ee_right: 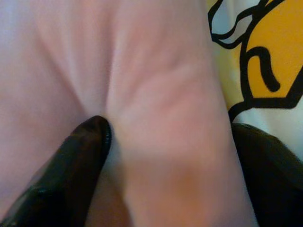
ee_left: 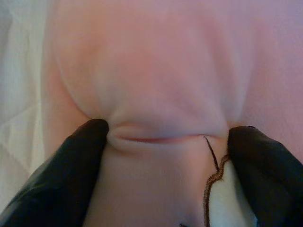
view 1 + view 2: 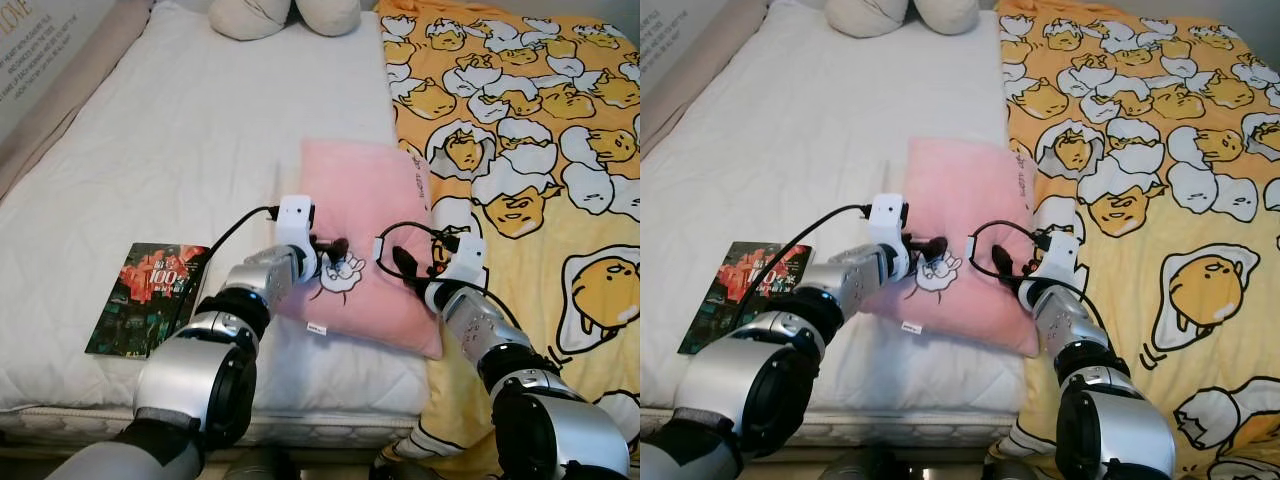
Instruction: Clean up the room
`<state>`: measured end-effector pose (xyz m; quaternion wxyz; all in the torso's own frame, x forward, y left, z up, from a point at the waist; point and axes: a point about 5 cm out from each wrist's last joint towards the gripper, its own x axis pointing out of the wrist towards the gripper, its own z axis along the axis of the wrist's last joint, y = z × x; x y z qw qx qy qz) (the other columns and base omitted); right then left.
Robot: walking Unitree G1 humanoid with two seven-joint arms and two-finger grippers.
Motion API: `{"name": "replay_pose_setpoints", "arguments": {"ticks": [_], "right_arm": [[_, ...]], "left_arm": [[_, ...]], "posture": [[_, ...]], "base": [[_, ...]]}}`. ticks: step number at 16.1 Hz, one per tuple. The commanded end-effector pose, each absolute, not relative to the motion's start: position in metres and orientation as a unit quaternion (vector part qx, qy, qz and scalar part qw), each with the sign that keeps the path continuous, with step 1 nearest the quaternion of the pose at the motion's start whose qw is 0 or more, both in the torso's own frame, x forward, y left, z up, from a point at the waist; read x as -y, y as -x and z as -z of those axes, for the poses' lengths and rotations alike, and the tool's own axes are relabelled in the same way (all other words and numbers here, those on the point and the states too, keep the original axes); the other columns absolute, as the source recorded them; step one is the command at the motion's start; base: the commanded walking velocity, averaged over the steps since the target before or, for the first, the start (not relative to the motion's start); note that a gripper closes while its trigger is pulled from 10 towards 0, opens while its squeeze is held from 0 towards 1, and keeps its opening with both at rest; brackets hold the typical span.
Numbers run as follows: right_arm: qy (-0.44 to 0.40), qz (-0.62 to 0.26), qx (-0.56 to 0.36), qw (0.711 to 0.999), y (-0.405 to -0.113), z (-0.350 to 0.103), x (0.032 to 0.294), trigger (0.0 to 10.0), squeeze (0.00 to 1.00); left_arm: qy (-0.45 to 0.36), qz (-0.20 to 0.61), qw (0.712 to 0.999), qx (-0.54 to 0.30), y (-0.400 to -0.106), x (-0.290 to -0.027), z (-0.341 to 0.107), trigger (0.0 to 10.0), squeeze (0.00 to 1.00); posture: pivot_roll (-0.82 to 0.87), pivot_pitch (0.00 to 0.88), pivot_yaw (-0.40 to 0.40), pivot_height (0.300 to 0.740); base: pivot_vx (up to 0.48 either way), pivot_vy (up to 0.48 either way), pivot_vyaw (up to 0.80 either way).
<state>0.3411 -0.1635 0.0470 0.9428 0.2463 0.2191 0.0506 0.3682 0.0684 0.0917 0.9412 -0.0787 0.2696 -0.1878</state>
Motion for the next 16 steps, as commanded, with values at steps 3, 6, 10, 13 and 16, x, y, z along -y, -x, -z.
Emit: {"name": "replay_pose_setpoints", "arguments": {"ticks": [3, 6, 10, 13, 16], "right_arm": [[-0.258, -0.049, -0.236, 0.936, -0.336, -0.039, 0.161, 0.0, 0.0], [-0.286, -0.049, -0.218, 0.932, -0.338, -0.042, 0.166, 0.0, 0.0], [-0.277, -0.051, -0.209, 0.936, -0.338, -0.043, 0.168, 0.0, 0.0], [-0.269, -0.051, -0.206, 0.939, -0.337, -0.042, 0.168, 0.0, 0.0], [-0.257, -0.055, -0.209, 0.942, -0.334, -0.039, 0.165, 0.0, 0.0]], "left_arm": [[0.08, 0.178, 0.933, -0.301, -0.357, -0.073, -0.071, 0.0, 0.0], [0.107, 0.178, 0.936, -0.285, -0.356, -0.071, -0.071, 0.0, 0.0], [0.103, 0.208, 0.936, -0.264, -0.355, -0.058, -0.074, 0.0, 0.0], [0.082, 0.229, 0.935, -0.257, -0.354, -0.052, -0.076, 0.0, 0.0], [0.07, 0.246, 0.933, -0.252, -0.354, -0.05, -0.077, 0.0, 0.0]], "posture": [[-0.05, 0.166, 0.011, 0.74], [-0.04, 0.15, 0.005, 0.74], [-0.04, 0.104, 0.009, 0.74], [-0.04, 0.077, 0.01, 0.74], [-0.04, 0.059, 0.009, 0.74]], "base": [[0.0, 0.0, 0.0], [0.0, 0.0, 0.0], [0.0, 0.0, 0.0], [0.0, 0.0, 0.0], [0.0, 0.0, 0.0]]}}
